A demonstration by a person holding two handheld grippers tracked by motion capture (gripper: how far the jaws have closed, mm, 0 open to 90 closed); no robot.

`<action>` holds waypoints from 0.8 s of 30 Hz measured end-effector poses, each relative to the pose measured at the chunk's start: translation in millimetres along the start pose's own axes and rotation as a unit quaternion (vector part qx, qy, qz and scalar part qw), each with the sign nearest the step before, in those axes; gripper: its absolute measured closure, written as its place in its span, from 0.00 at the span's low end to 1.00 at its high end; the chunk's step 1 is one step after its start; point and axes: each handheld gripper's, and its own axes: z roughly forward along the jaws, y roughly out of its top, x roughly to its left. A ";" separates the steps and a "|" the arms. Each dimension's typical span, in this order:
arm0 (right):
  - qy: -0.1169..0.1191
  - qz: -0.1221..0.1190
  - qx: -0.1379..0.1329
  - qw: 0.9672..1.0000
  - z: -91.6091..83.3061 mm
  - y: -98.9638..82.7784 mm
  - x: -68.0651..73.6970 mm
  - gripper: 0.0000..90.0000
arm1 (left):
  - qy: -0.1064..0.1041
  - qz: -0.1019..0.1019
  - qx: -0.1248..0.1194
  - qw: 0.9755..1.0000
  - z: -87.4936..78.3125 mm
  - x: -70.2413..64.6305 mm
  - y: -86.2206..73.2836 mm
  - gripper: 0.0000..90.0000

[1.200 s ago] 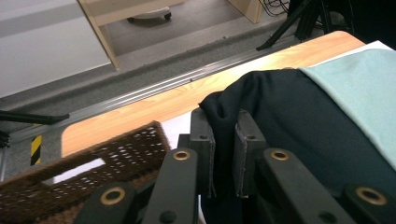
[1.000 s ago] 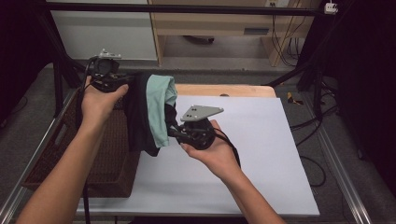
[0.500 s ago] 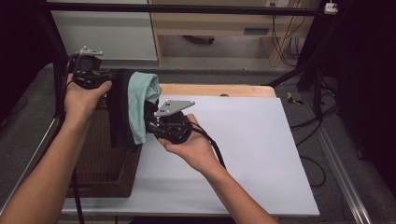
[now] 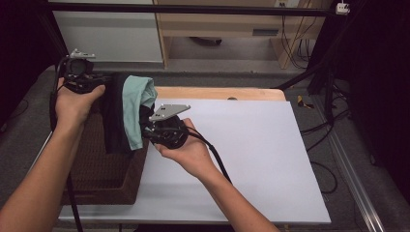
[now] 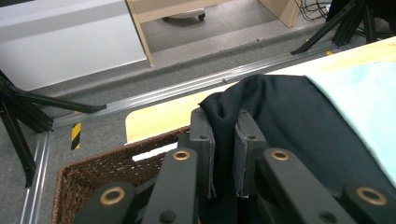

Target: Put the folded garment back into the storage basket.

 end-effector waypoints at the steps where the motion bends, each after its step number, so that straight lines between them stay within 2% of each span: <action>1: 0.001 0.000 0.002 1.000 1.6 -0.5 0.3 0.93 | 0.000 -0.001 0.001 1.000 0.0 0.7 -0.3 0.90; 9: 0.006 0.002 0.004 1.000 12.1 -2.7 3.1 0.93 | 0.004 -0.005 0.007 1.000 2.6 6.8 -6.9 0.90; 17: 0.011 0.007 0.001 1.000 22.6 -4.2 4.1 0.93 | 0.018 -0.003 0.005 1.000 1.0 13.6 -9.8 0.89; 24: 0.016 0.005 0.003 1.000 33.6 -5.3 6.0 0.93 | 0.027 -0.002 0.012 1.000 4.3 19.5 -14.4 0.89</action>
